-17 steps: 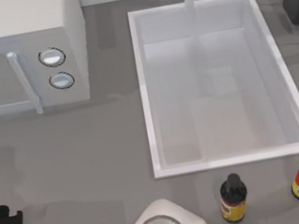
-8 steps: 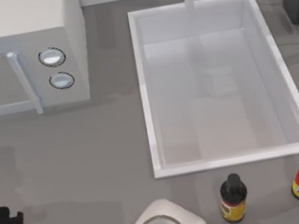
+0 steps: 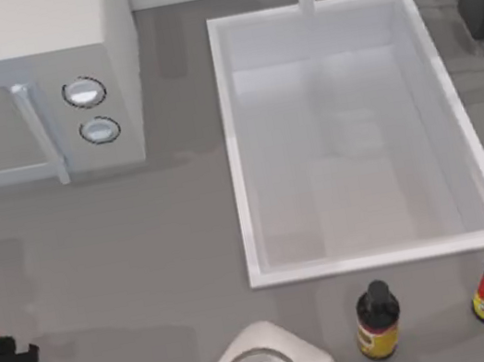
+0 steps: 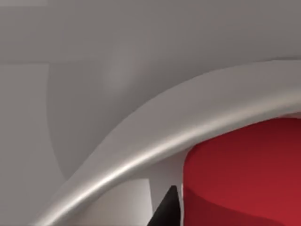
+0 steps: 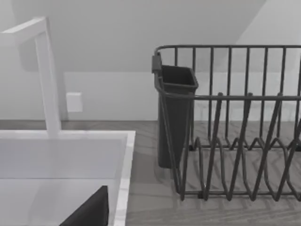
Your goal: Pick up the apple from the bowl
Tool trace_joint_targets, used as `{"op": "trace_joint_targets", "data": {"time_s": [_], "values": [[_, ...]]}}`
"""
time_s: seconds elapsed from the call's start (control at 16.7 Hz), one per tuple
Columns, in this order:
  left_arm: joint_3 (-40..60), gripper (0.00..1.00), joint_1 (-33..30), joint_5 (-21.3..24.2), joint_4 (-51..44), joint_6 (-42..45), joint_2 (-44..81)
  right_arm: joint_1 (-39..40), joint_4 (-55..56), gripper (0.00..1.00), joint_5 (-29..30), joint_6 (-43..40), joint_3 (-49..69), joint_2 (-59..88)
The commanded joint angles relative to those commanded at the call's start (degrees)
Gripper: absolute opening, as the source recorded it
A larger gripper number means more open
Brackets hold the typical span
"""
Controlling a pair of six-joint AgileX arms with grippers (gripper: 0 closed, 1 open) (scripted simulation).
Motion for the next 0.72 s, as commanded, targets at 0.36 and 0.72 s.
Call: {"op": "trace_joint_targets", "data": {"time_s": [0.36, 0.72], "values": [[5.5, 0.00, 0.1, -0.5, -12.0, 2.2, -8.6, 0.0, 0.0, 1.00, 0.0, 0.0, 0.0, 0.0], [27.8, 0.00, -0.2, -0.5, -35.2, 1.8, -8.1, 0.0, 0.0, 1.00, 0.0, 0.0, 0.0, 0.0]]}}
